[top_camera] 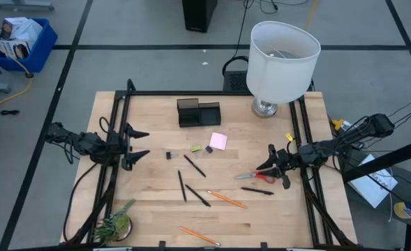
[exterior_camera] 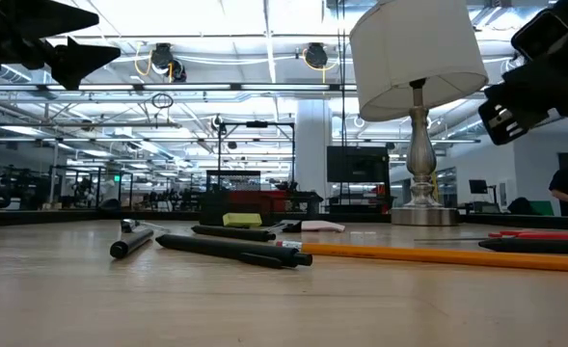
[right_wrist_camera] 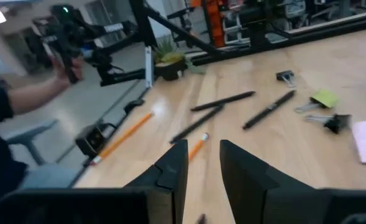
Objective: Pick and place office supplies into organizer
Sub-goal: Put the red scissors into the black desk organizer
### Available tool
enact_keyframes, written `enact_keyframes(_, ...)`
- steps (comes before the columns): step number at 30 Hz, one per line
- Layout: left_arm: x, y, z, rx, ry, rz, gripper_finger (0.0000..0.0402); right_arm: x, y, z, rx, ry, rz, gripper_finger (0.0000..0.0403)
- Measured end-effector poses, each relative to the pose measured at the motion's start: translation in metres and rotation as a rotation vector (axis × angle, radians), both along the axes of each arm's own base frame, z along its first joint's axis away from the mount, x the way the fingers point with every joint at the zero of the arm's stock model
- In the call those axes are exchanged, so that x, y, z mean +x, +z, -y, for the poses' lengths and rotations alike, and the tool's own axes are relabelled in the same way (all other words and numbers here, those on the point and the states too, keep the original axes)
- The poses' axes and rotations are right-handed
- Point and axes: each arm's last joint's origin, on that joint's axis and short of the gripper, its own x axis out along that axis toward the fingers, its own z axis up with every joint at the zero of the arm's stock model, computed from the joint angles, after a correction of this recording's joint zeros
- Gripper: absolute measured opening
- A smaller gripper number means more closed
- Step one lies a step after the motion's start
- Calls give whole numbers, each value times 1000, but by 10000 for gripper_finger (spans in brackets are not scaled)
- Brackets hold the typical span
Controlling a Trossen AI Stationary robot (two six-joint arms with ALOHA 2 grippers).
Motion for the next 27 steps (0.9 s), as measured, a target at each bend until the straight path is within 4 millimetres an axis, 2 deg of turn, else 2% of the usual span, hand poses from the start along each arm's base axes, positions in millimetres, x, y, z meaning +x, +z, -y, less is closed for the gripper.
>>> enact_keyframes(6, 0, 0, 0, -1, 0, 1, 340, 3, -5, -1, 5, -8, -47, 89)
enact_keyframes(10, 0, 0, 0, -4, 0, 1, 340, 7, -3, -7, 46, 14, -16, 112)
enact_keyframes(16, 0, 0, 0, -4, -1, 1, 340, 13, -12, -18, -131, -36, -58, 160)
enact_keyframes(20, 0, 0, 0, -3, -1, 1, 340, 30, 10, -34, -174, 5, -23, 185)
enact_keyframes(27, 0, 0, 0, -3, 0, 1, 340, 50, 21, -56, -241, 35, -249, 177)
